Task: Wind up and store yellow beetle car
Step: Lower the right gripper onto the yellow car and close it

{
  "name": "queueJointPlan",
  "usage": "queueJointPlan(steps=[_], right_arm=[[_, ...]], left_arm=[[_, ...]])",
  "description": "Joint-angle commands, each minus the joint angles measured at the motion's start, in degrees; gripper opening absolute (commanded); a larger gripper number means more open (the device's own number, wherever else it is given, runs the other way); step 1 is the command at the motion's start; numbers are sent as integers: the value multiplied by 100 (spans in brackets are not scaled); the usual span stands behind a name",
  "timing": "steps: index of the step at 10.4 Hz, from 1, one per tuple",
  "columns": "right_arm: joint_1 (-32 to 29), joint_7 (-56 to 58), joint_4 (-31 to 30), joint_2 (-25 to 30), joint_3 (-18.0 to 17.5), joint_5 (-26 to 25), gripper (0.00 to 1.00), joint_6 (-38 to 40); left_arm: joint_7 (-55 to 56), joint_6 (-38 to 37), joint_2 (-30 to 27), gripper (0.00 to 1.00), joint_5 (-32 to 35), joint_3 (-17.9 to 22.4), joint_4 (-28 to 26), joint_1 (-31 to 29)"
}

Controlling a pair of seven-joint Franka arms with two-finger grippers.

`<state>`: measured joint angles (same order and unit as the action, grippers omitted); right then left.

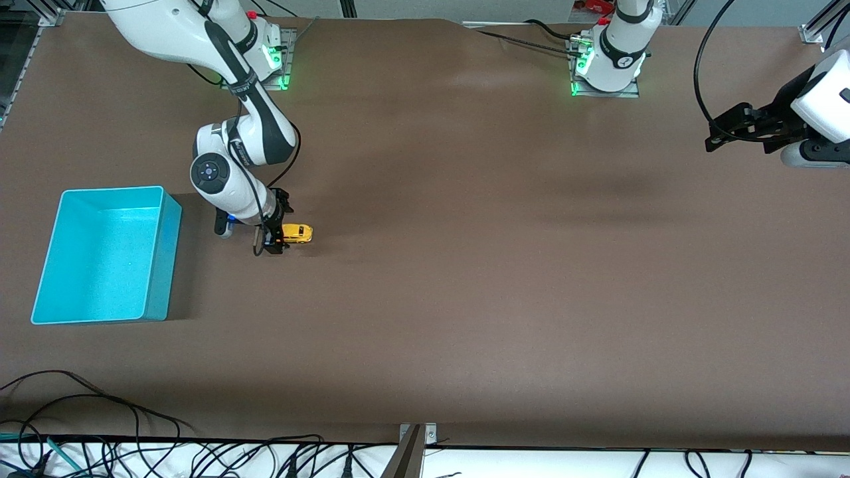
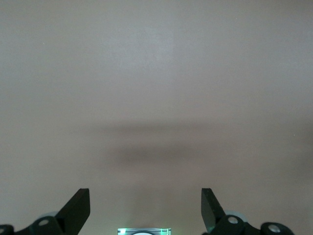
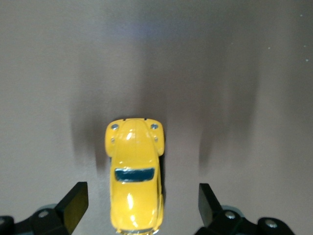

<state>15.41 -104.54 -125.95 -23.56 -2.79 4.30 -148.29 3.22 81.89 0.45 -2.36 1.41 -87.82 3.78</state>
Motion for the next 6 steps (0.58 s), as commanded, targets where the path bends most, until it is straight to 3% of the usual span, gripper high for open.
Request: queueJointPlan(steps=[1, 2, 3, 4, 6], right_arm=[[58, -14, -131, -34, -3, 44, 87, -183], [67, -5, -131, -35, -3, 44, 53, -174], [67, -5, -131, -35, -3, 44, 26, -165], [67, -14, -122, -26, -3, 44, 18, -148], [67, -49, -96, 52, -11, 44, 18, -121]], left_arm=[[91, -156, 96, 100, -54, 17, 222, 44], [83, -156, 96, 100, -63, 17, 222, 35], [83, -156, 96, 100, -63, 26, 222, 9], [83, -156, 96, 100, -63, 26, 222, 9], [83, -156, 96, 100, -63, 26, 222, 17]])
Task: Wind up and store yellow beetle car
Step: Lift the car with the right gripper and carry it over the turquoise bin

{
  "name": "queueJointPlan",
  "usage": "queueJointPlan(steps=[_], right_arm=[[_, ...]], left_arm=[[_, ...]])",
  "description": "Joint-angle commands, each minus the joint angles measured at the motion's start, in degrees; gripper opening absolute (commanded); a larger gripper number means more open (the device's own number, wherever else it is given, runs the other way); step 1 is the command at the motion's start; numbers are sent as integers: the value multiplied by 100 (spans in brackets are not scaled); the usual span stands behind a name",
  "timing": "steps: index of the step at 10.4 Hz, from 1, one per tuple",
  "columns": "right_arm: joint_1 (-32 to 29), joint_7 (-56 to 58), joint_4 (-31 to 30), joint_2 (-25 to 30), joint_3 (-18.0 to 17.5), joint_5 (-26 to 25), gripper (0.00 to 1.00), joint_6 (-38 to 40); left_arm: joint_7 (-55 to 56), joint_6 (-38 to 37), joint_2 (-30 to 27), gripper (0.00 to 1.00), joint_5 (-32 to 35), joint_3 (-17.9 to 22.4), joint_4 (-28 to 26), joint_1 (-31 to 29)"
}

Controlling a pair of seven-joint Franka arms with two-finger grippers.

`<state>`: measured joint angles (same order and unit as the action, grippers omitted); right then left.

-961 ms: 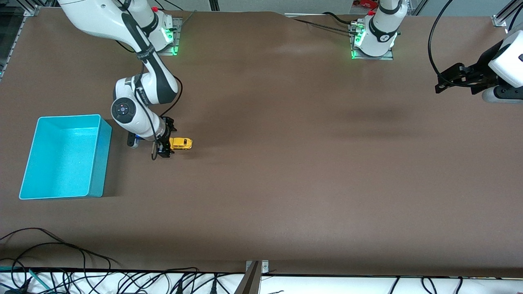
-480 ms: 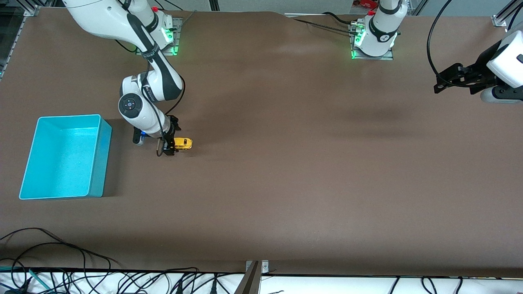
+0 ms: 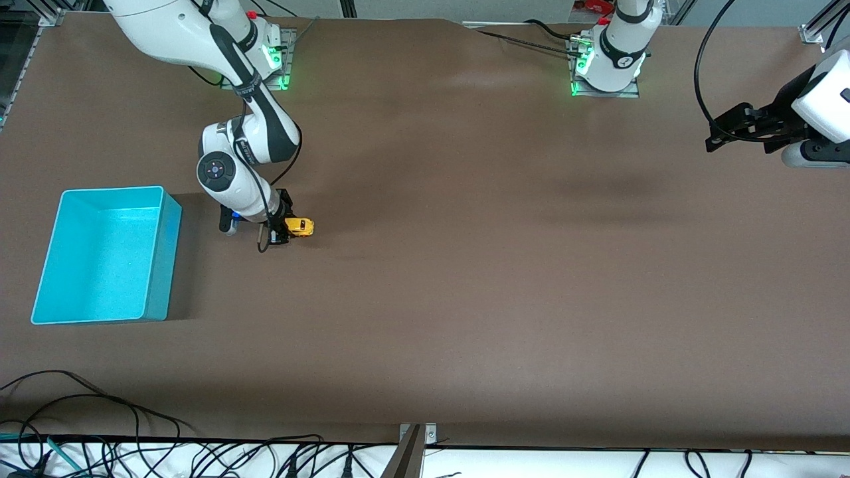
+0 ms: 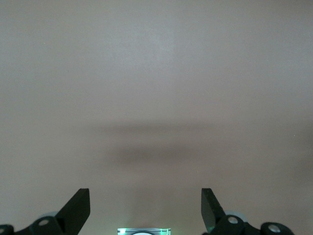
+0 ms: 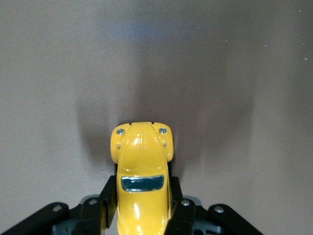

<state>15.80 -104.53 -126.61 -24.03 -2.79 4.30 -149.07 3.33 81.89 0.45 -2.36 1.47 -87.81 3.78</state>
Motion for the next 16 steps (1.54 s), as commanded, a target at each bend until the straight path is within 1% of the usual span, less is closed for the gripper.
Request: queueJointPlan(steps=[1, 2, 4, 6, 7, 8, 10, 12, 13, 14, 16], right_arm=[[46, -50, -13, 230, -20, 36, 18, 131], [64, -41, 91, 336, -20, 18, 18, 368], [64, 151, 625, 346, -2, -26, 18, 1270], [-6, 669, 1442, 302, 33, -17, 18, 2509], [-137, 732, 1977, 258, 102, -9, 18, 3202], [-312, 898, 2391, 171, 120, -8, 18, 3627], [-821, 1537, 2911, 144, 129, -17, 19, 4042], [-1418, 2494, 3089, 135, 129, -104, 19, 4272], [-1674, 3204, 3046, 126, 129, -262, 19, 4290], [-1876, 3855, 3046, 39, 129, -594, 20, 4438], [-2211, 4929, 3045, -207, 129, -1219, 21, 4352]], left_arm=[[71, -156, 96, 100, -72, 19, 221, 8], [62, -156, 96, 100, -72, 28, 221, -9], [62, -156, 96, 100, -72, 28, 221, -18], [62, -156, 96, 100, -72, 28, 221, -27], [54, -156, 96, 100, -63, 28, 221, -27], [36, -156, 104, 100, -63, 37, 221, -27], [53, -156, 104, 100, -54, 37, 221, -27], [36, -156, 105, 100, -54, 37, 221, -27], [36, -156, 105, 100, -54, 37, 221, -27], [36, -156, 131, 100, -54, 46, 221, -27], [27, -156, 131, 100, -54, 46, 221, -36]])
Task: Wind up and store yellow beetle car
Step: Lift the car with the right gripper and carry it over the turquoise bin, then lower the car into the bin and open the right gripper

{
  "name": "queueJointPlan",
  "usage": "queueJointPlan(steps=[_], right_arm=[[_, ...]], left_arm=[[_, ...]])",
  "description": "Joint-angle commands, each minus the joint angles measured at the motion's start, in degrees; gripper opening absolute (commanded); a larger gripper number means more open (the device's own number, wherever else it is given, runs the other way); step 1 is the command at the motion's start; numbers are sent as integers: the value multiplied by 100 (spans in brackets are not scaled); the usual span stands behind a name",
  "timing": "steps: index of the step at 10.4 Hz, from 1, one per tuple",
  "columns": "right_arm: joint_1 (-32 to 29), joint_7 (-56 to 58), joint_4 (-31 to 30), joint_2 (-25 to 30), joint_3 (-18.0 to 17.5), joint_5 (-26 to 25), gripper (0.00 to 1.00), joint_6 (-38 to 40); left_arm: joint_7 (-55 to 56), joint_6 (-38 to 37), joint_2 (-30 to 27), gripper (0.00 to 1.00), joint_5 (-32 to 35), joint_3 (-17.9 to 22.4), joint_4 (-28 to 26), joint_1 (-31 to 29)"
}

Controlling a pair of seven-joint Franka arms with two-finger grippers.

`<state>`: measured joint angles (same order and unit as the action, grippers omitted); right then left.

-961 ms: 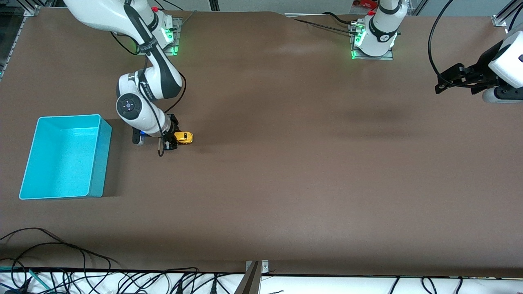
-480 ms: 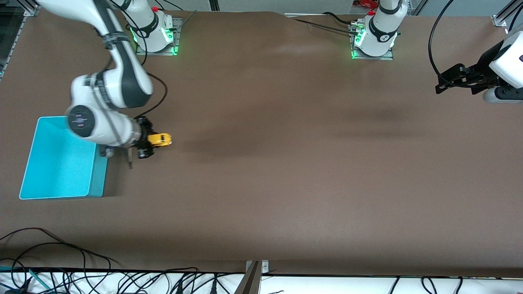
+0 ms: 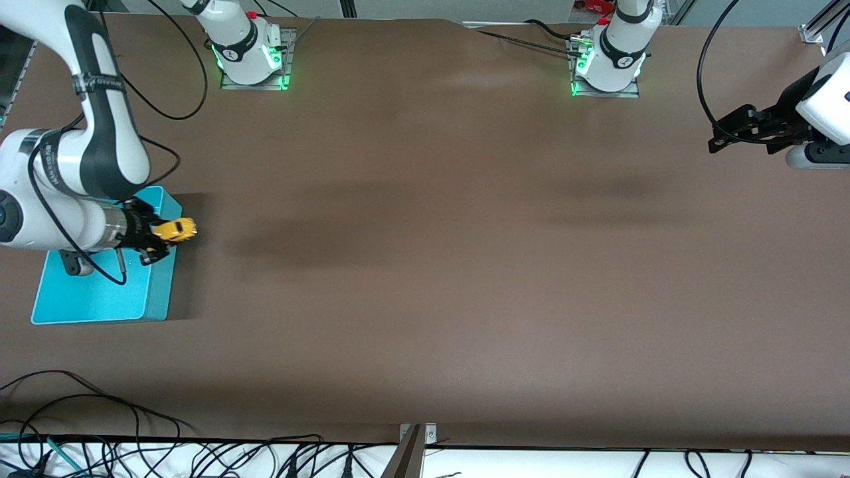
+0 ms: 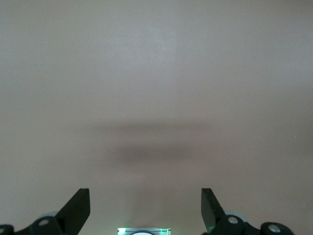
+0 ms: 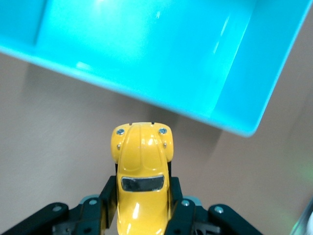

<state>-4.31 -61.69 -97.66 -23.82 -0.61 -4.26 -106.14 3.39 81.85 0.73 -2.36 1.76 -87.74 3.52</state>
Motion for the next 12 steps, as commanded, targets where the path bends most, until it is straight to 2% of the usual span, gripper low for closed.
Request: queueJointPlan(steps=[1, 5, 8, 10, 11, 12], right_arm=[[-402, 1094, 150, -272, -88, -521, 21, -11], [-1378, 3949, 10, -342, -88, -514, 21, -239], [-1660, 4901, -8, -841, -97, -497, 21, -896], [-1661, 4913, -8, -1071, -97, -497, 26, -1224], [-1670, 4913, 1, -1098, -97, -497, 37, -1233], [-1670, 4913, -8, -1098, -97, -497, 91, -1225]], left_arm=[[21, -152, 111, 100, -54, 26, 213, -10], [21, -152, 111, 100, -45, 26, 213, -1], [21, -152, 111, 100, -37, 26, 213, -10], [21, -152, 111, 100, -37, 26, 213, -10], [30, -152, 111, 100, -37, 26, 213, -10], [30, -152, 111, 100, -37, 26, 213, -10]])
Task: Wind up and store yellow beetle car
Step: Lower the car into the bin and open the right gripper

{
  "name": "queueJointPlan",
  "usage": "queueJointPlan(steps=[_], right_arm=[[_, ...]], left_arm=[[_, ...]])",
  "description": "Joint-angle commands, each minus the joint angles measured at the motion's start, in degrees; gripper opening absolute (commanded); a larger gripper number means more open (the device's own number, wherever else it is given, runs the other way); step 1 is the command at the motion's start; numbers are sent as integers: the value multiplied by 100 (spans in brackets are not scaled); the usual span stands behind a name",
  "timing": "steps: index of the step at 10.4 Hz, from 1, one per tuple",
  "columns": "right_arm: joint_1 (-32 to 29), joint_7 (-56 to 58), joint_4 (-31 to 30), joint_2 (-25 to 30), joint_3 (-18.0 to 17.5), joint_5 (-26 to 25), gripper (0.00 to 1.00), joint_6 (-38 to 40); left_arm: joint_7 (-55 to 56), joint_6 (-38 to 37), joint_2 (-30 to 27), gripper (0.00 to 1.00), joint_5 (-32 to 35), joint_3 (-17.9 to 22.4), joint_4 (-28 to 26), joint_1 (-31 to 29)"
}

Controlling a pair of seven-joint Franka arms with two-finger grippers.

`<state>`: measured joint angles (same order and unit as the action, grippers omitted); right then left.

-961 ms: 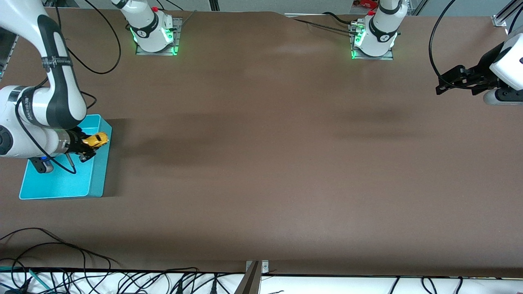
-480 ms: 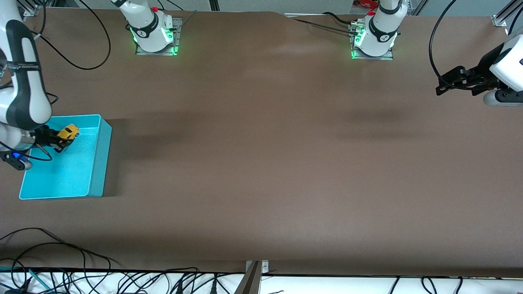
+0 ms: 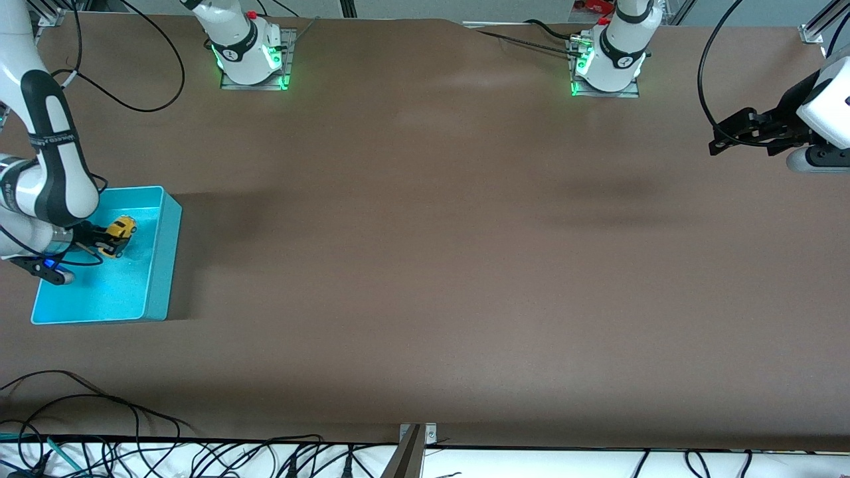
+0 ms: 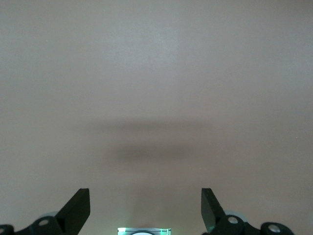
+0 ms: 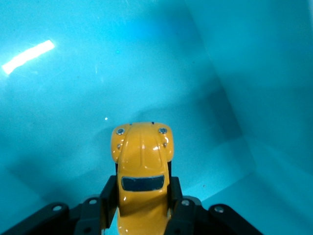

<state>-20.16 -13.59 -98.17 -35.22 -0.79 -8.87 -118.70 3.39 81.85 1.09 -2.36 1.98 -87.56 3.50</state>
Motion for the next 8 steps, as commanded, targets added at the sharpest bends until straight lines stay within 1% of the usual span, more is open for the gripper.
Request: queueJointPlan(steps=[1, 2, 3, 6, 8], right_arm=[[-85, 59, 43, 68, -71, -35, 100, 83], [-85, -2, 43, 198, -53, -35, 100, 188], [-93, -3, 61, 400, 69, -35, 100, 433], [-85, -3, 157, 1155, 52, -35, 100, 1057], [-85, 129, 341, 1648, 52, -53, 100, 1409]], left_arm=[[30, -151, 76, 100, -37, 4, 196, 2], [21, -151, 67, 100, -37, 4, 196, 2], [30, -151, 76, 100, -28, 4, 196, -7], [38, -151, 67, 100, -28, 4, 196, -7], [38, -151, 76, 100, -28, 4, 196, -7]])
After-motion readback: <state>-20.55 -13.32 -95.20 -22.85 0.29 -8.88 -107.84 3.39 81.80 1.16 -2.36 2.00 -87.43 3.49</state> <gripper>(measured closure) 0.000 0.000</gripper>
